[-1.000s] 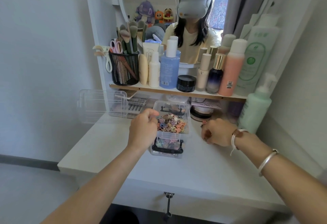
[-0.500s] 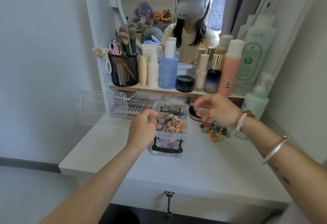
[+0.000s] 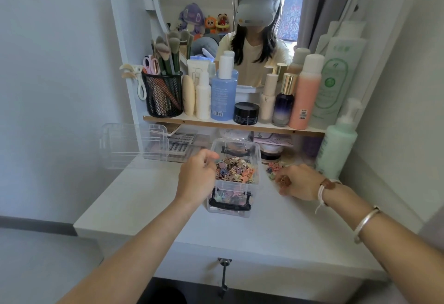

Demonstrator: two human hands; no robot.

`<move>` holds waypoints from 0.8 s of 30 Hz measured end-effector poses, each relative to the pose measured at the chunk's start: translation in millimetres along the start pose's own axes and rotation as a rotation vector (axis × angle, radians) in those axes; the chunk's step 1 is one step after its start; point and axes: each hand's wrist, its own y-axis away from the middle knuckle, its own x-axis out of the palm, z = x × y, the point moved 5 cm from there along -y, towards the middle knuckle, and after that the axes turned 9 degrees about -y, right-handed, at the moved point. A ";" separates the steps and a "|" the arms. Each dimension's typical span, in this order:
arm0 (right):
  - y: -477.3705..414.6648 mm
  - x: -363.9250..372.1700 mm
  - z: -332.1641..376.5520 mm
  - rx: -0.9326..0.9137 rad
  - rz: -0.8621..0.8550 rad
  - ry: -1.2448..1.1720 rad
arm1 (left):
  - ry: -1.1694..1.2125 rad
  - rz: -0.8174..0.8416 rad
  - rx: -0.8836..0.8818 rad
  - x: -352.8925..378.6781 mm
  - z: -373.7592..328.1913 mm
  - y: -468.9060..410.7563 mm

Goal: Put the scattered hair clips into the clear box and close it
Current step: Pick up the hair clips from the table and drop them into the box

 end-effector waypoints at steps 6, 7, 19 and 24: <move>0.7 -23.6 6.2 -0.061 -0.101 -0.138 | -0.012 -0.008 0.016 -0.6 -1.6 0.1; 2.1 -34.9 8.9 -0.059 -0.132 -0.272 | -0.012 -0.010 0.016 -0.7 -1.7 0.1; -5.9 -63.0 73.8 -0.201 -0.118 -0.547 | -0.004 0.005 0.027 5.3 -4.8 1.7; -7.9 -68.4 49.0 -0.131 -0.167 -0.702 | 0.003 0.002 0.025 5.3 -5.1 1.7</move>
